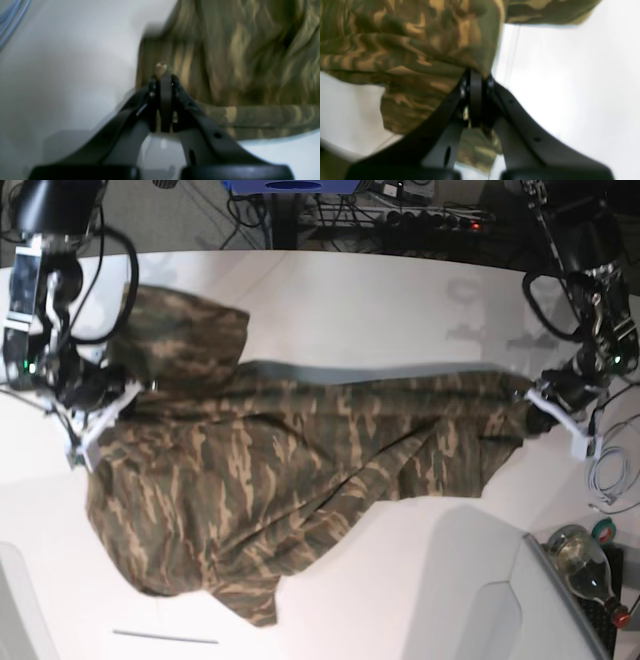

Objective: Layout the t-shirt on the table in an organized manner, then fold the t-shirt properly
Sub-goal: 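Lift the shirt with both grippers and shake it out flat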

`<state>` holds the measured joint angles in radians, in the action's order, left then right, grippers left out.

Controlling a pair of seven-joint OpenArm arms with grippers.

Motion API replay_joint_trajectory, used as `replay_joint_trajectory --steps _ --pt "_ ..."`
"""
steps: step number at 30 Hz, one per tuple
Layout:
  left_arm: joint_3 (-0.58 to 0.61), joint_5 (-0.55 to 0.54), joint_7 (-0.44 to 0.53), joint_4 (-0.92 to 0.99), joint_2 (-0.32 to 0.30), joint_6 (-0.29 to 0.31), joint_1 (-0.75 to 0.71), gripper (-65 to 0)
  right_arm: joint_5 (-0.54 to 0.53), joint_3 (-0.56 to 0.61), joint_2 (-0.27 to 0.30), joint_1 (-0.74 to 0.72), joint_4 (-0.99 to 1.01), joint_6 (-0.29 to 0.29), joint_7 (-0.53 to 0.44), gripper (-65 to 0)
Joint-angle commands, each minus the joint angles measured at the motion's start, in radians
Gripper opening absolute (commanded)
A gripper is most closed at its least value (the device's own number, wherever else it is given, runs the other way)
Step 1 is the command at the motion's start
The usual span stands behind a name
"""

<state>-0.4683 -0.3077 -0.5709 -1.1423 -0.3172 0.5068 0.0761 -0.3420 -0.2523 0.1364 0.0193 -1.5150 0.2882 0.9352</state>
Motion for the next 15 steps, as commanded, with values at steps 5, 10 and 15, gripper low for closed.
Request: replay_joint_trajectory --steps 5,10,15 --pt "0.247 -0.002 0.042 0.198 -0.017 -0.087 0.321 -65.0 0.010 0.012 0.118 -0.338 0.310 -0.002 -0.068 -65.0" --pt "0.383 -0.009 0.142 0.457 0.014 -0.152 0.696 -65.0 0.010 0.057 0.245 -0.645 0.522 0.087 -0.164 -65.0" --pt "0.377 -0.014 0.096 0.425 0.045 -0.155 0.948 -65.0 0.010 0.051 0.342 -0.813 0.353 0.136 -0.089 -65.0"
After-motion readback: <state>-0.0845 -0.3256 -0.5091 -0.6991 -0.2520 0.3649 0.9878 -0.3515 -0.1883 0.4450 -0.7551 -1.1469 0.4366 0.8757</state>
